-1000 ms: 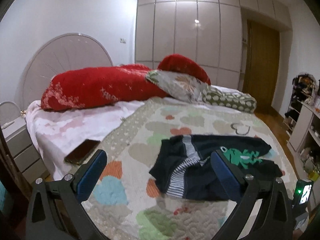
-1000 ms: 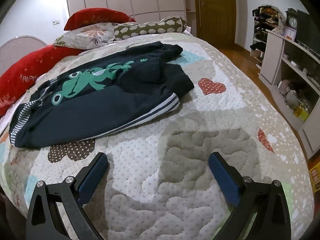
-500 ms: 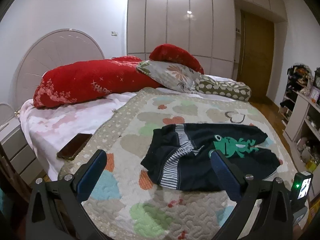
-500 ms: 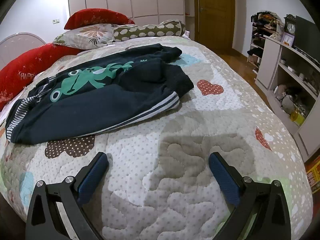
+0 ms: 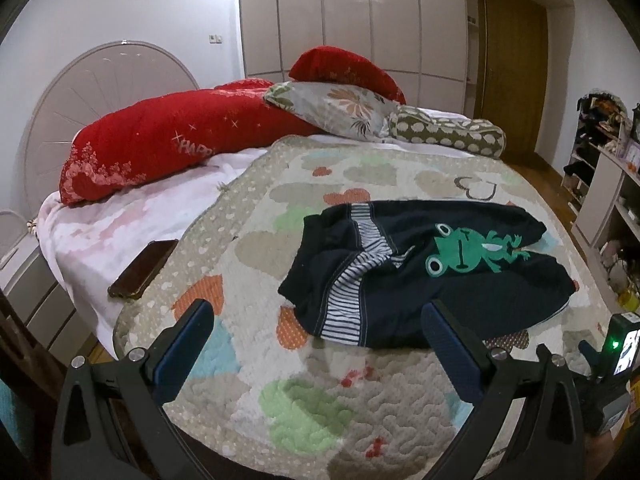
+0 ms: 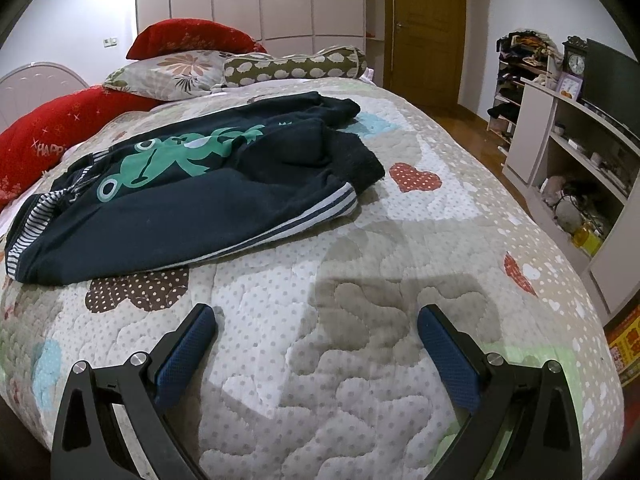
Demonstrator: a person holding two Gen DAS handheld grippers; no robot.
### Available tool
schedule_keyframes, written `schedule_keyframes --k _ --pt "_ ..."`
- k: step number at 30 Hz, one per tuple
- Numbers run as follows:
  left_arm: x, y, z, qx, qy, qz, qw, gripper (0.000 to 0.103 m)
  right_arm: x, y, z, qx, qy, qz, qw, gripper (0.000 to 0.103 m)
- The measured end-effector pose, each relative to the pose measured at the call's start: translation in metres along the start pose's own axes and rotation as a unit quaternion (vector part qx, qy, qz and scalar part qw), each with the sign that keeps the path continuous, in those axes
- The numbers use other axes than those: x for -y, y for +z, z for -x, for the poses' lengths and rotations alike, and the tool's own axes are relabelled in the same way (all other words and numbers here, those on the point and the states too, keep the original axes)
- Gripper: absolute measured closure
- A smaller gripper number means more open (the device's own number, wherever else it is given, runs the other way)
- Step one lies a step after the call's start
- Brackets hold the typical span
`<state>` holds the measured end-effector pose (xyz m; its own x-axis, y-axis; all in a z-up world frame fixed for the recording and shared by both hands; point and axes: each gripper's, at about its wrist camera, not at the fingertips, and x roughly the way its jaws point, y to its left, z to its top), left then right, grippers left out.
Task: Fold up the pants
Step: 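Open both grippers and pull back from the flattened pants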
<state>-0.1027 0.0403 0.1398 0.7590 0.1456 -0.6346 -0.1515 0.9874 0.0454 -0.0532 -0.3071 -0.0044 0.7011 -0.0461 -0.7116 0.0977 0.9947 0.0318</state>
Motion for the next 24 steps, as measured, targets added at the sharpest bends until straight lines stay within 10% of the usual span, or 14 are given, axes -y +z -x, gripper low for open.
schedule_keyframes --k 24 --pt "0.006 -0.019 -0.053 -0.094 -0.025 -0.004 0.9952 0.000 -0.012 0.032 0.051 0.017 0.046 0.018 0.999 0.001"
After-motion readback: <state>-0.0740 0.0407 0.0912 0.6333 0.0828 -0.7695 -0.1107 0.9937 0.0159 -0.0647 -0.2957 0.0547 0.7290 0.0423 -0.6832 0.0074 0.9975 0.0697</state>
